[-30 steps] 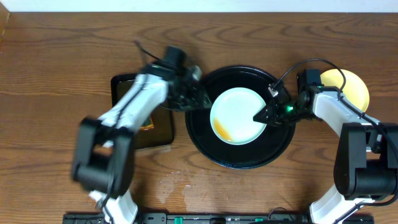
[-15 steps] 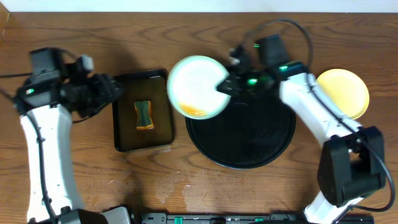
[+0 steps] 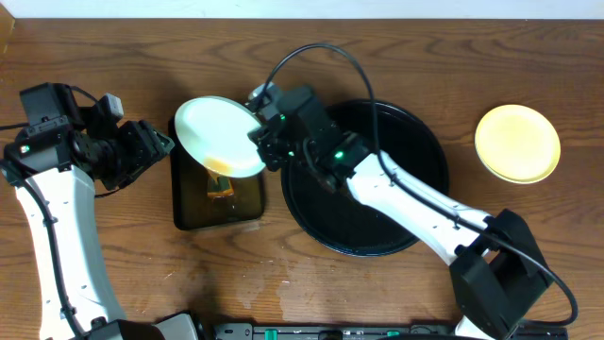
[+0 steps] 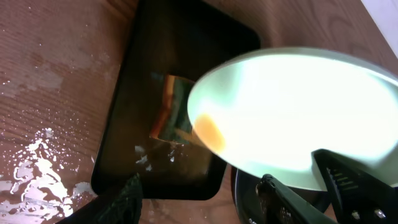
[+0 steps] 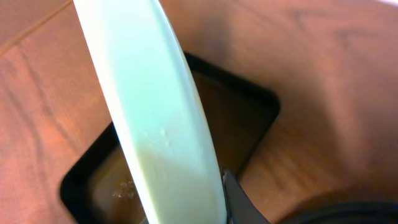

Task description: Clean dirty plates on tray and stack at the side

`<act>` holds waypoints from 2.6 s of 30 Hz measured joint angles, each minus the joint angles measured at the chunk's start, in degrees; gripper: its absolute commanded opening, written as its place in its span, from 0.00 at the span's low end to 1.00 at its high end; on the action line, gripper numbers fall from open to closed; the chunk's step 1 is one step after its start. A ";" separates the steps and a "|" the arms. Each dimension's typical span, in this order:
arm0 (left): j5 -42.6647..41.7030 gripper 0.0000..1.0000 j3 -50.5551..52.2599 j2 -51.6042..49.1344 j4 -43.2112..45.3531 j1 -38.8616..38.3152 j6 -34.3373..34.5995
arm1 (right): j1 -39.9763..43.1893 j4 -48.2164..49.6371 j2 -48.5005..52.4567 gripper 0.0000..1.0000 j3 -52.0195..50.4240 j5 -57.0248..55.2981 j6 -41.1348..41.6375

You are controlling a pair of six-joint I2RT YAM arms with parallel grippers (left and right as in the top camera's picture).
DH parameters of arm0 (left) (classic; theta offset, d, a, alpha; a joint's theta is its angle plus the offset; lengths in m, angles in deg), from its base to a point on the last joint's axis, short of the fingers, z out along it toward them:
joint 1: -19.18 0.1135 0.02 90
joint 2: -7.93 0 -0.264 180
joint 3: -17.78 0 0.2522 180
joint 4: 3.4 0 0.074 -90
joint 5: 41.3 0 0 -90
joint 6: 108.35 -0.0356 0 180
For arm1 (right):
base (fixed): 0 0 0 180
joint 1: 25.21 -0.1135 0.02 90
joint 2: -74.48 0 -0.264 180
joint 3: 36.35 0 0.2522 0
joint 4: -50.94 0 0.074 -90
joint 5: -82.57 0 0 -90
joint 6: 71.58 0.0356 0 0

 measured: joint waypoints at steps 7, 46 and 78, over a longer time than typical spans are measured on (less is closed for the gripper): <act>0.00 0.61 0.00 0.00 0.00 0.00 -0.07 | -1.09 0.63 -0.02 0.01 0.00 -5.20 -9.11; 0.00 0.61 0.00 0.00 0.00 0.00 -0.20 | -3.54 -4.55 -6.12 0.01 0.11 -11.37 -21.57; 0.00 0.60 0.00 0.00 -1.16 -0.02 -0.20 | -3.41 -7.78 -10.08 0.01 0.33 -16.68 -22.21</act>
